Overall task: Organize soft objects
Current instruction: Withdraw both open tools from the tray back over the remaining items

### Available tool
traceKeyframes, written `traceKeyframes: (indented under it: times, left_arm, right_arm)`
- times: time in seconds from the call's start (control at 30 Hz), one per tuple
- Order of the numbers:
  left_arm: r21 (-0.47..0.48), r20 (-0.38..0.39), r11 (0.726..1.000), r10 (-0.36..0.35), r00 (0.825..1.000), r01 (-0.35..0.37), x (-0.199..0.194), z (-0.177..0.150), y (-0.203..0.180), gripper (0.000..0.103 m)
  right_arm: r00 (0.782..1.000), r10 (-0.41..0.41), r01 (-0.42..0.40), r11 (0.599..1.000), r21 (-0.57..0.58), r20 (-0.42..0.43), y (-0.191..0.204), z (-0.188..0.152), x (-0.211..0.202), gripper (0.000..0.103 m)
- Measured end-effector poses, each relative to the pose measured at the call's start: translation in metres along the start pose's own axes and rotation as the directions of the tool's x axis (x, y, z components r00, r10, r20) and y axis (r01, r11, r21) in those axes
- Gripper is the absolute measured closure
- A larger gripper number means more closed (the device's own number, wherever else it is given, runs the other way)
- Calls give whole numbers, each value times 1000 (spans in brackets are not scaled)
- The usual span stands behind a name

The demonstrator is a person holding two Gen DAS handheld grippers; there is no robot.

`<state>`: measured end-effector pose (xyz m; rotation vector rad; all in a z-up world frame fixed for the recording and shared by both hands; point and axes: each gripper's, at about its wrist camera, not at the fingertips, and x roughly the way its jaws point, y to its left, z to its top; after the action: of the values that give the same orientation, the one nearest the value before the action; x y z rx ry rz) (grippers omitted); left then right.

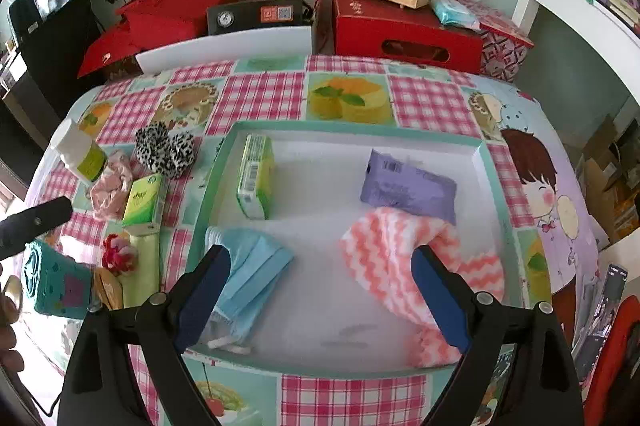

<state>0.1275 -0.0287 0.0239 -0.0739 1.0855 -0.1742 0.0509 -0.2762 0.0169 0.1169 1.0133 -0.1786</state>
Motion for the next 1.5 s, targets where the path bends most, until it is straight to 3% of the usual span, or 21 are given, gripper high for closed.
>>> traceKeyframes:
  times: [0.53,1.1,1.33,1.5]
  left_arm:
    - [-139,37,990,38,999,-32,-31,1,83,0]
    - [-289,15,956,53,998,-46,-28,3,181,0]
    - [-336,-40,940,52,998,-63,-8,-1,203,0]
    - [-272,-66,961,31,997,-48,4,9,186,0]
  right_arm:
    - [998,52,-53,994,-90,-21,49,-3,-1,11]
    - [987,152,-160,955,-249,-51,140,7,12,11]
    - [982,181,-191,940,-283,-61,162,14,25,11]
    - [979,186,-202,936,-289,-82,170,19,42,11]
